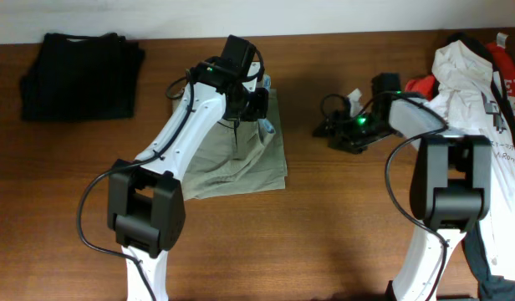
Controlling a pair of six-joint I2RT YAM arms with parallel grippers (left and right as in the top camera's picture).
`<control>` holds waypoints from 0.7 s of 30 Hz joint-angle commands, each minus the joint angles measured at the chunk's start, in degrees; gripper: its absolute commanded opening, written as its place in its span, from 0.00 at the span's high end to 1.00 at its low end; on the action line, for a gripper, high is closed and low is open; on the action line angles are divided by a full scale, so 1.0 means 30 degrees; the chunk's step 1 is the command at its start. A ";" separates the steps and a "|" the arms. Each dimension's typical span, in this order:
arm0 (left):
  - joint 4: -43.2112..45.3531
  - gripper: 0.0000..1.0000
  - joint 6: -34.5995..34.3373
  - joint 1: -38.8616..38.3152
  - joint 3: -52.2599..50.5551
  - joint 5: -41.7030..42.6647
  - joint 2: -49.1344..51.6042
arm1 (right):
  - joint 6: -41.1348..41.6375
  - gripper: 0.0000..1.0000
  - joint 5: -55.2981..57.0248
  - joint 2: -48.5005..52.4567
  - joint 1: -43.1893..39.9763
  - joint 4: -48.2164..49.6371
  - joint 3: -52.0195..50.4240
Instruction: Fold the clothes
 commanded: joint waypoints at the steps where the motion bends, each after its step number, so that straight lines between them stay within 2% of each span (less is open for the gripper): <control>1: -0.0117 0.94 -0.0168 -0.0707 0.0153 0.0503 0.0437 | -0.1297 0.28 -0.0539 0.0197 -0.0816 -0.1341 0.1676; 2: -0.0102 0.64 -0.0168 -0.0860 0.0153 0.0503 0.0685 | -0.1588 0.28 -0.0532 0.0197 -0.0831 -0.1967 0.2142; 3: -0.0117 0.48 -0.0168 -0.0860 0.0153 0.0510 0.0801 | -0.1668 0.28 -0.0539 0.0197 -0.0831 -0.2295 0.2412; 6: 0.0095 0.37 0.0576 -0.0750 0.0335 0.0787 0.0474 | -0.1741 0.28 -0.0539 0.0124 -0.0852 -0.3293 0.3774; 8: -0.0517 0.37 0.0838 0.0364 0.0430 0.0561 -0.0568 | -0.2091 0.30 -0.0554 -0.0044 -0.0787 -0.5289 0.5676; 10: -0.1603 0.46 0.0845 0.2244 0.0430 0.0401 -0.0838 | -0.3264 0.40 -0.2098 -0.0044 -0.0423 -0.5952 0.6091; 11: -0.2040 0.50 0.0845 0.3257 0.0423 0.0182 -0.0780 | -0.3810 0.40 -0.2521 -0.0036 -0.0146 -0.6171 0.6084; 12: -0.2659 0.62 0.0845 0.4896 0.0299 0.0350 -0.0692 | -0.3803 0.41 -0.2521 -0.0036 0.0481 -0.6120 0.6084; 13: -0.3140 0.63 0.0852 0.5974 0.0095 0.0350 -0.0692 | -0.3803 0.41 -0.2492 -0.0036 0.1421 -0.5741 0.6084; 14: -0.3453 0.45 0.1115 0.6564 -0.0211 0.0350 -0.0692 | -0.3781 0.32 -0.2222 -0.0036 0.2237 -0.5362 0.6084; 15: -0.3461 0.14 0.2266 0.6951 -0.0918 0.0780 -0.0692 | -0.3592 0.01 -0.1144 -0.0036 0.3111 -0.4721 0.6084; 16: -0.3453 0.01 0.2433 0.7133 -0.1668 0.1005 -0.0692 | -0.2375 0.01 0.0692 -0.0036 0.3599 -0.4102 0.6084; 17: -0.3060 0.01 0.2455 0.7468 -0.2739 0.0998 -0.0692 | -0.0015 0.01 0.2841 -0.0036 0.3519 -0.3534 0.6091; 18: -0.2674 0.01 0.2579 0.7752 -0.3351 0.1005 -0.0685 | 0.0903 0.01 0.3308 -0.0036 0.2841 -0.3220 0.6105; 21: -0.0707 0.01 0.3570 0.8859 -0.6135 0.2747 -0.0685 | 0.1253 0.01 0.3308 -0.0036 -0.0153 -0.2674 0.6105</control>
